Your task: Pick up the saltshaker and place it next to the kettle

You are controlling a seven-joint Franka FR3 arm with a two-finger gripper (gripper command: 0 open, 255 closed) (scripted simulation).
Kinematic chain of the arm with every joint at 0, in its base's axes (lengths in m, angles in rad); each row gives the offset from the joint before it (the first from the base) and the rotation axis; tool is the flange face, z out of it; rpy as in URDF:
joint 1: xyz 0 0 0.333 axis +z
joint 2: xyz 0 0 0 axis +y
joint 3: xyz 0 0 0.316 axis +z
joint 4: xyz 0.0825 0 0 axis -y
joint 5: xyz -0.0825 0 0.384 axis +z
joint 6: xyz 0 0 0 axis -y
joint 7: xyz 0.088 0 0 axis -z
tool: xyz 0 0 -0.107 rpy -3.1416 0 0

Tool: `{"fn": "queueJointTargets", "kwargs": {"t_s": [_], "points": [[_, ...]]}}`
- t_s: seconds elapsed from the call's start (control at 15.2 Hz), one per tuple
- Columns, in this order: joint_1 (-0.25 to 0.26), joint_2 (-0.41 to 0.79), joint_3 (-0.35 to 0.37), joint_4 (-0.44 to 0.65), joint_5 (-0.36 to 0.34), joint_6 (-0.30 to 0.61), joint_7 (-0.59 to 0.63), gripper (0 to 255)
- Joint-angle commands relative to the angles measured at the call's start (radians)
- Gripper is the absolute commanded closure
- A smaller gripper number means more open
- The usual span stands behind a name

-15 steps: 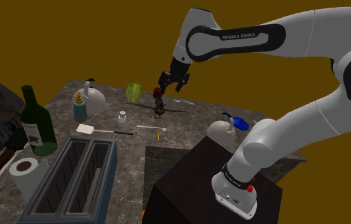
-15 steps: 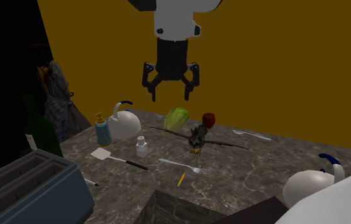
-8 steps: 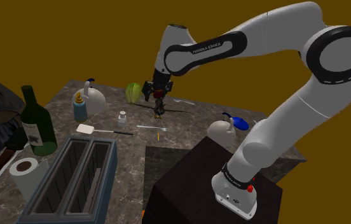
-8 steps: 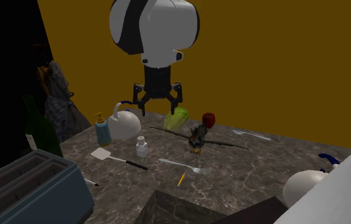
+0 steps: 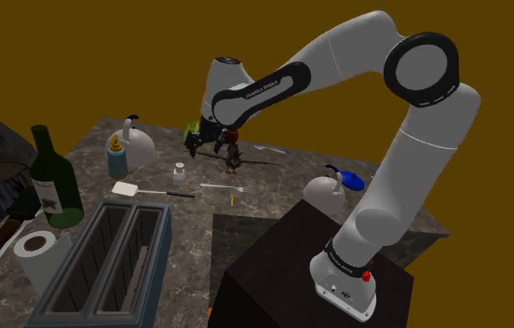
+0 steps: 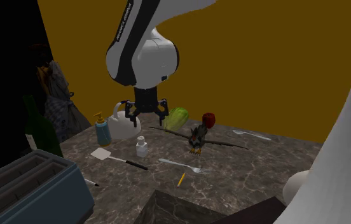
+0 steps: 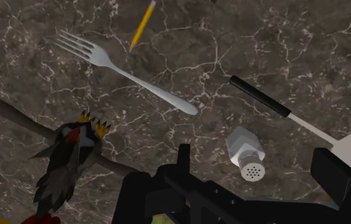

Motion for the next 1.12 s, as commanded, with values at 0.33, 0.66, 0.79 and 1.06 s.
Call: {"fn": "queueJointTargets", "kwargs": {"t_s": [0.33,0.66,0.79,1.06], "points": [[0.044,0.284,-0.03,0.214,-0.101,0.068,0.1,0],[0.068,0.412,-0.052,0.318,-0.13,0.092,0.129,0],[0.07,0.435,-0.056,0.325,-0.135,0.108,0.132,0],[0.073,0.476,-0.064,0.339,-0.143,0.136,0.138,0]]}}
